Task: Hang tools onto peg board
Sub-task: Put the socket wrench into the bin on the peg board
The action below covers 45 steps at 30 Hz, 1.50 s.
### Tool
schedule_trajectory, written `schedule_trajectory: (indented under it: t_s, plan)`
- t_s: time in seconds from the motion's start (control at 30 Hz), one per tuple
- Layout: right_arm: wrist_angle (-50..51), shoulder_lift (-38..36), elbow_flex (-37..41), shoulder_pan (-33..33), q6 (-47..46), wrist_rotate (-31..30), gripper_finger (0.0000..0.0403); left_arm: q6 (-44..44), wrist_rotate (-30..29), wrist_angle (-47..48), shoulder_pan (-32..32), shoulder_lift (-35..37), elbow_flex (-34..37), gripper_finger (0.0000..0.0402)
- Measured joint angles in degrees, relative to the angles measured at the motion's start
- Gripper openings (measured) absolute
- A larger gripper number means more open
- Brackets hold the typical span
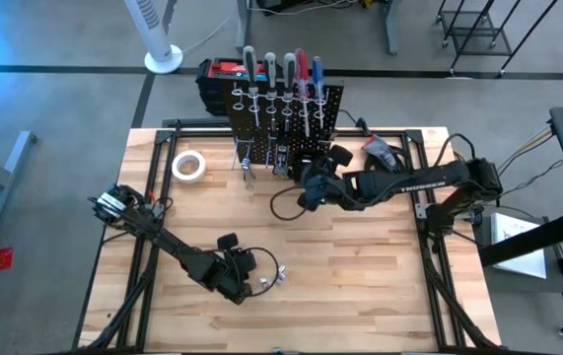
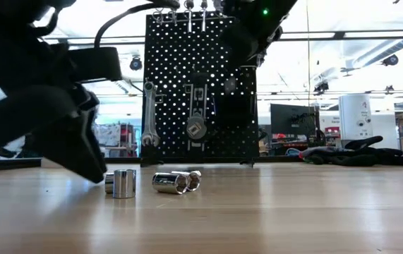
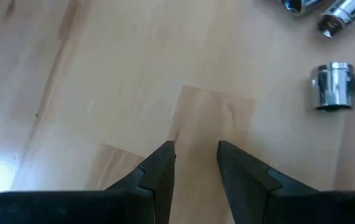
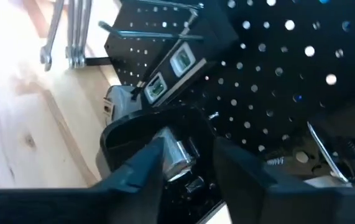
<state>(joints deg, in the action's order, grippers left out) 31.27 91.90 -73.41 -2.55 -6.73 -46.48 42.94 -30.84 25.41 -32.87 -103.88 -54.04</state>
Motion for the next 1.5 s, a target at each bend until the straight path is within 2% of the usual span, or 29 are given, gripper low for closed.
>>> schedule_trajectory:
  t_s: [0.23, 0.37, 0.57, 0.8, 0.97, 1.07, 1.17, 1.4, 1.5]
  plan:
    - [1.1, 0.0, 0.0, -2.0, -3.4, 0.0, 0.0246, -1.3, 0.3, -0.4, -2.0, 0.0, 0.0, 0.0114]
    - [2.7, -0.2, 0.2, -5.0, -6.9, 0.1, 0.0260, -5.0, 0.6, -8.2, -3.0, 0.0, 0.8, 0.0114]
    - [3.0, -0.4, 1.4, -10.8, -9.4, 0.2, 0.0253, -11.1, 1.9, -19.8, -3.8, 0.0, 2.3, 0.0136]
    - [3.2, -0.4, 2.4, -16.2, -13.3, 0.2, 0.0231, -11.0, 1.6, -20.4, -3.5, -0.1, 2.4, 0.0195]
    - [3.3, -0.4, 2.4, -18.6, -14.8, 0.0, 0.0217, -10.0, 1.6, -22.1, -2.4, -3.0, 2.5, 0.0205]
    - [3.4, -0.4, 2.5, -19.6, -15.5, -0.1, 0.0208, -9.9, 1.0, -24.8, -2.2, -5.0, 2.3, 0.0193]
    - [3.9, -0.4, 2.5, -20.2, -16.2, -0.1, 0.0200, -9.2, 0.8, -25.5, -2.1, -6.0, 2.2, 0.0164]
    - [6.0, -0.4, 2.5, -22.0, -20.2, -0.2, 0.0175, -8.9, 1.7, -25.3, -2.0, -5.8, 2.2, 0.0043]
    - [6.3, -0.4, 2.8, -23.3, -22.4, -0.2, 0.0159, -8.9, 0.6, -25.0, -1.9, -5.8, 2.3, 0.0043]
